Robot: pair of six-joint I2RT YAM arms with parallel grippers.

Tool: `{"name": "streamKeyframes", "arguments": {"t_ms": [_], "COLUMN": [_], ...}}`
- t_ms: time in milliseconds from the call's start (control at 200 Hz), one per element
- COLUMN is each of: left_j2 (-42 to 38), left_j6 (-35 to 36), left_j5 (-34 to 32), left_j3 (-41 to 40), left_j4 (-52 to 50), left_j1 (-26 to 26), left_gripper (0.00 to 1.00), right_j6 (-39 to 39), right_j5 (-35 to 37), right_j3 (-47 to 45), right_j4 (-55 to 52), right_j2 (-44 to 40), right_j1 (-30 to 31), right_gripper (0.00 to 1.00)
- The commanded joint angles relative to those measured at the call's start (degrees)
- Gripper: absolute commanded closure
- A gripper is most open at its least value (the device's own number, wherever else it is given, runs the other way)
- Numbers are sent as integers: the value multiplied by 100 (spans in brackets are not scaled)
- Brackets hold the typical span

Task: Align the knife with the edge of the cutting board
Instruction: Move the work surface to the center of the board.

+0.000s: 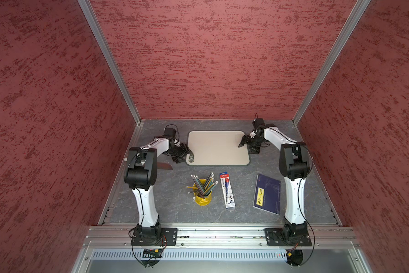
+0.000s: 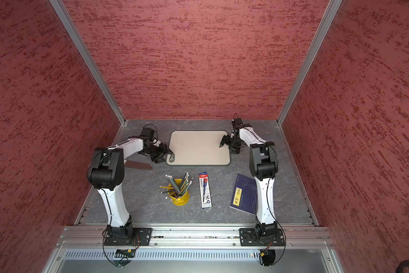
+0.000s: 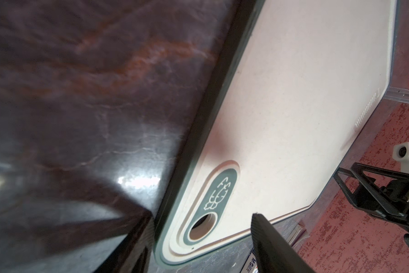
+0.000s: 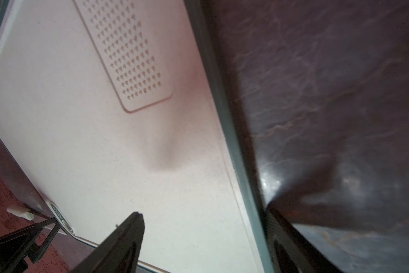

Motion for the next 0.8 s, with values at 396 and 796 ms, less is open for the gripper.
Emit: {"name": "streamKeyframes", "arguments": {"t_ms": [396, 796], "left_j2": [-2, -25], "left_j6": [136, 93], "left_j5": [319, 355], "left_j3": [-294, -312], "left_j4": [26, 44], "left_j1": [-62, -106], "left_gripper": [31, 31], "right_j6": [270, 324], "right_j5": [-410, -74], "right_j3": [-187, -128], "right_j4": [-90, -172], "right_j2": [15, -4], "right_j1": [466, 452], "right_gripper": [14, 14]}}
